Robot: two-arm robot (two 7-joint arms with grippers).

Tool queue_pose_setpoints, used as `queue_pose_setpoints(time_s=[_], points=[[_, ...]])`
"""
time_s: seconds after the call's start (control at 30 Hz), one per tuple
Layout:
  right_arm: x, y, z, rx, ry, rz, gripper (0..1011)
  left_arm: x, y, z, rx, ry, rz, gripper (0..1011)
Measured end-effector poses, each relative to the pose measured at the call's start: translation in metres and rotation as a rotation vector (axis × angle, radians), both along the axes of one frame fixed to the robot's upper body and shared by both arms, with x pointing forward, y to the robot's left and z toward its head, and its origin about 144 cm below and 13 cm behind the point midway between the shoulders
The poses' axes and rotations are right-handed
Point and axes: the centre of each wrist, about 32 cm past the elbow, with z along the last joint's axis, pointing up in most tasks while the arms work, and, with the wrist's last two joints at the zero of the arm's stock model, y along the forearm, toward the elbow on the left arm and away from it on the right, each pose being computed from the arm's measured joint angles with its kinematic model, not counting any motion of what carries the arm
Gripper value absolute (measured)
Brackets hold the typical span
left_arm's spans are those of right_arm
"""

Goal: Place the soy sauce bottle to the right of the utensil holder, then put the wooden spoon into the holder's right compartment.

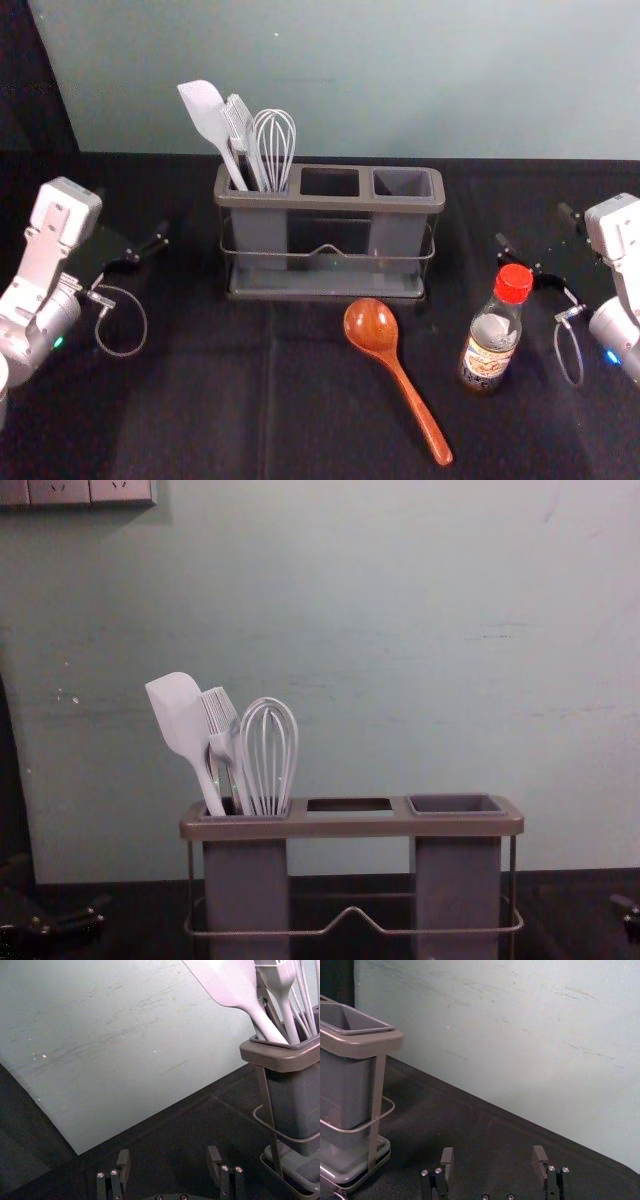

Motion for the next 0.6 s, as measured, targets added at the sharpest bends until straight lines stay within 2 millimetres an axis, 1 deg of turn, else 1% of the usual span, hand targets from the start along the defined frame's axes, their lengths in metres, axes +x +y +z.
queue_pose_setpoints(time_s=[0.6], points=[[0.0000, 0.0000, 0.0000, 0.000, 0.000, 0.000, 1004, 0.0000, 0.0000, 0.0000, 0.000, 0.000, 0.000, 1005]])
